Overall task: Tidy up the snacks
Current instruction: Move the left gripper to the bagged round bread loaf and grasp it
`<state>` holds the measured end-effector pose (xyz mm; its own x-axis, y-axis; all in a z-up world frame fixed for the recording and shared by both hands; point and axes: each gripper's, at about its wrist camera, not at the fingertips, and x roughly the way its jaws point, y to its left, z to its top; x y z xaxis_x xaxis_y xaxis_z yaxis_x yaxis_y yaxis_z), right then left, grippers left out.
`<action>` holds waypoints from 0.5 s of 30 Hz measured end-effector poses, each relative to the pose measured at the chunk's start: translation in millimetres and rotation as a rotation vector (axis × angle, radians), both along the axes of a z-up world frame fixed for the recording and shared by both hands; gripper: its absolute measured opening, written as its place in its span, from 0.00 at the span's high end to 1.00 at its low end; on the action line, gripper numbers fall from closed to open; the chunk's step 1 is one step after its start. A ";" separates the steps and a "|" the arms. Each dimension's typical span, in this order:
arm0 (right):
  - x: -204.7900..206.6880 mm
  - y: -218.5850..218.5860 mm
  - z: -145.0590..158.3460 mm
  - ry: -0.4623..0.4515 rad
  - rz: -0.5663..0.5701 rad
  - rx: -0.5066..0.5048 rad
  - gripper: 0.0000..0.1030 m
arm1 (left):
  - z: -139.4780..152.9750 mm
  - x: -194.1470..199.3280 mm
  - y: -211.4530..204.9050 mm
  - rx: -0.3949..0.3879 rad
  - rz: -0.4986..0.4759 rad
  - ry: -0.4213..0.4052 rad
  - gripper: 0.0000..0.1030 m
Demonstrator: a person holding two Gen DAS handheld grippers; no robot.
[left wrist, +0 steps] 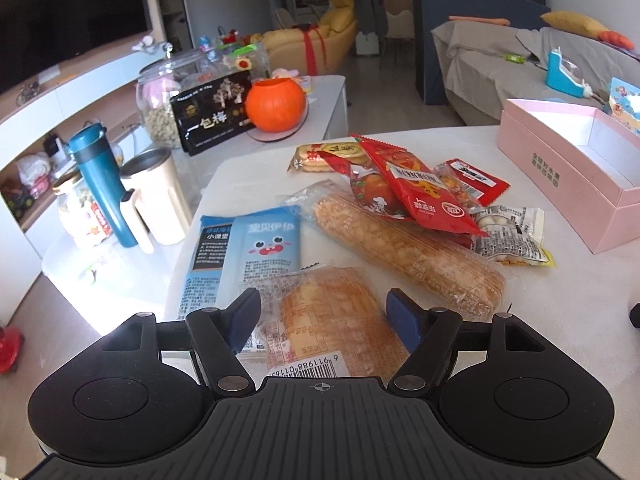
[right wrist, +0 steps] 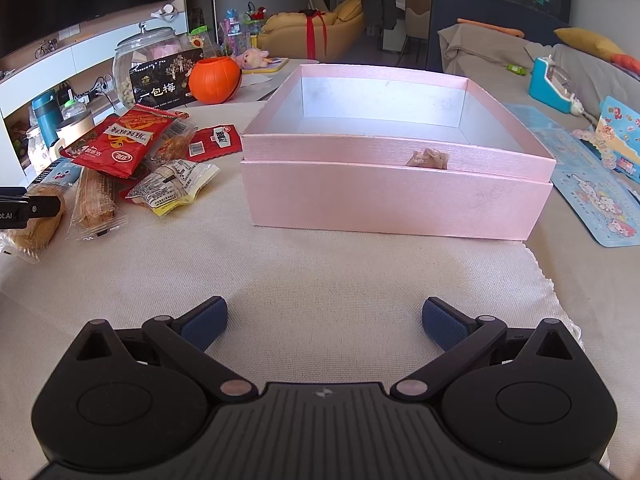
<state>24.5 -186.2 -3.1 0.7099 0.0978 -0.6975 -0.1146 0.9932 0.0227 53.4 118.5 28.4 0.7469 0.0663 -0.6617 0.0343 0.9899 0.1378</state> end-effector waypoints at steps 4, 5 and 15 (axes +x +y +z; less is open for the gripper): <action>-0.5 -0.6 0.3 -0.001 -0.003 -0.001 0.00 | -0.5 -2.9 3.8 0.020 0.034 0.000 0.26; -0.3 -0.8 0.4 -0.001 -0.003 0.000 0.00 | -1.6 -2.6 4.6 0.008 0.036 0.008 0.26; -0.6 -0.4 0.4 -0.001 -0.002 -0.002 0.00 | -7.8 -8.7 -14.2 -0.130 -0.081 0.040 0.31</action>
